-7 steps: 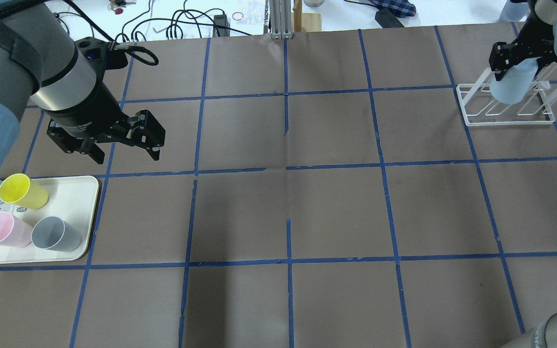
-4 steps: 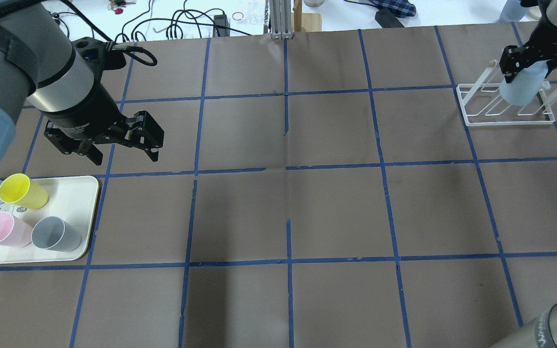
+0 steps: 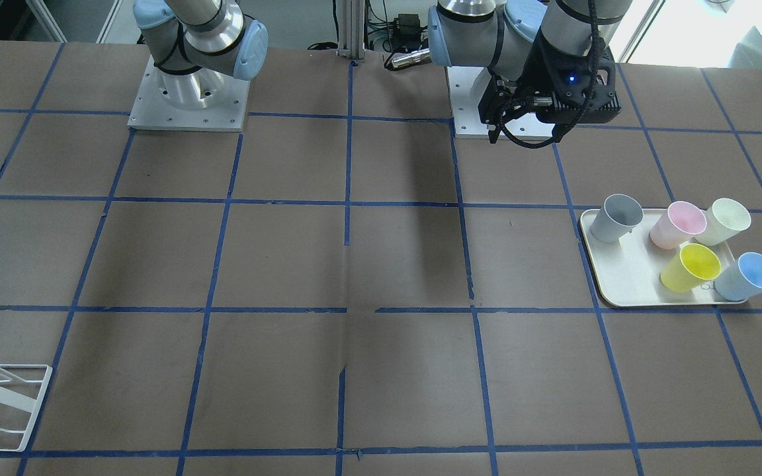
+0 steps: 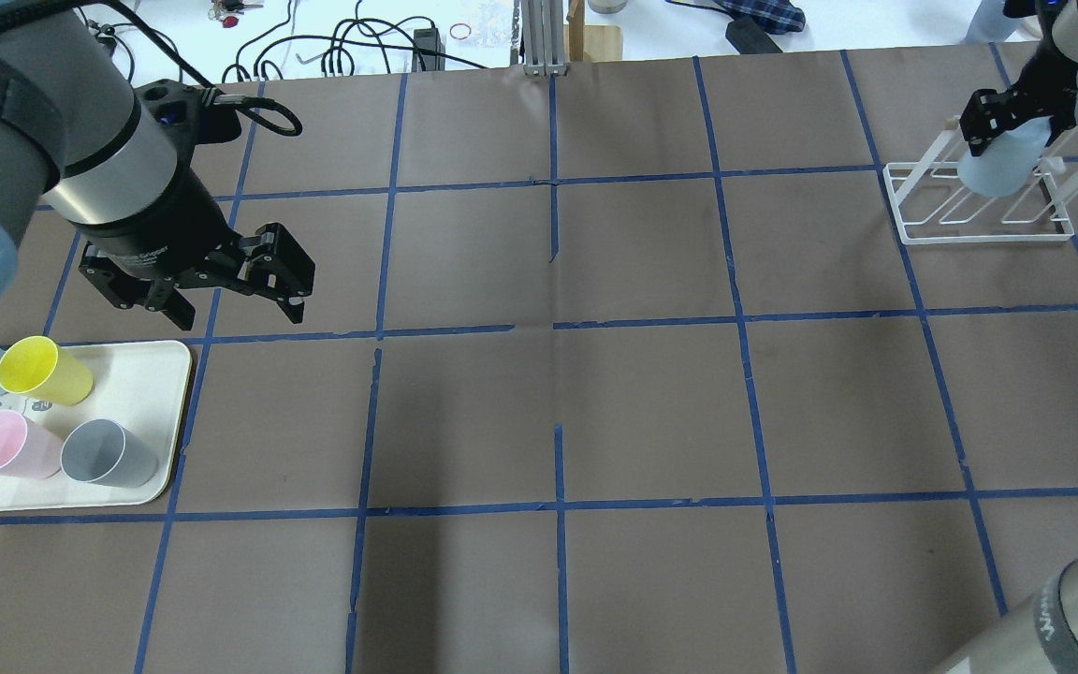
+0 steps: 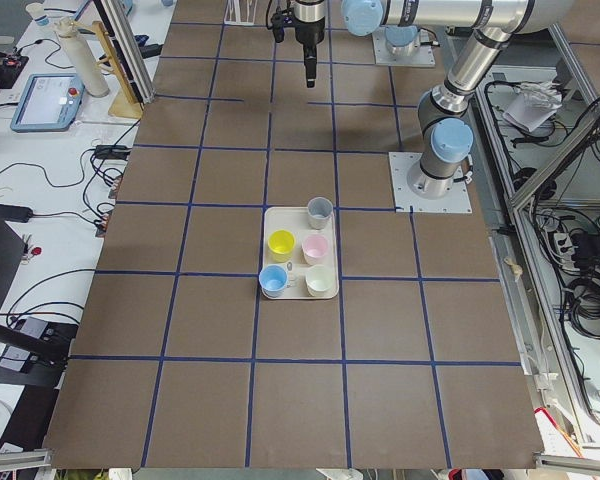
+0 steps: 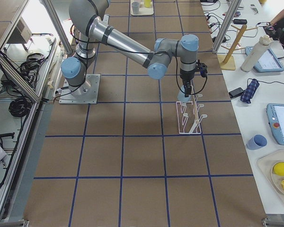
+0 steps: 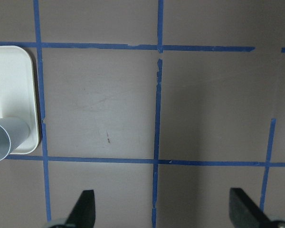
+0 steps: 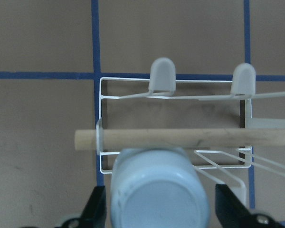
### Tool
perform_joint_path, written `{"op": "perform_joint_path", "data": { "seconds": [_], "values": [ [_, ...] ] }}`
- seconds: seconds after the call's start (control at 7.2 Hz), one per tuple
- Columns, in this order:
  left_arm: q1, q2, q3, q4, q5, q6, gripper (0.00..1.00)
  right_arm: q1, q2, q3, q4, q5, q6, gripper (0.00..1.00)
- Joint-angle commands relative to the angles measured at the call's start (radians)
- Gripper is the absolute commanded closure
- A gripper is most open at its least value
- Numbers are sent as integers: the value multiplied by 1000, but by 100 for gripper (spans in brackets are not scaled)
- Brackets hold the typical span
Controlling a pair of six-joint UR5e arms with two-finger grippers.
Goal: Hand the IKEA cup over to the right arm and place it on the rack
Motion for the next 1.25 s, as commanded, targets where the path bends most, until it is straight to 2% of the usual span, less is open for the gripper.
{"op": "perform_joint_path", "data": {
  "seconds": [0.0, 0.14, 0.42, 0.83, 1.11],
  "values": [
    [0, 1, 0, -4, 5, 0, 0, 0, 2, -4, -31, 45, -2, 0],
    [3, 1, 0, -1, 5, 0, 0, 7, -27, -12, -2, 45, -2, 0],
    [6, 1, 2, 5, -1, 0, 0, 51, -158, -13, 175, 57, 8, 0],
    [6, 5, 2, 9, -10, 0, 0, 273, -273, -15, 344, 57, 177, 0],
    [6, 10, 0, 7, -3, 0, 0, 379, -346, -15, 448, 58, 240, 0]
  ]
}}
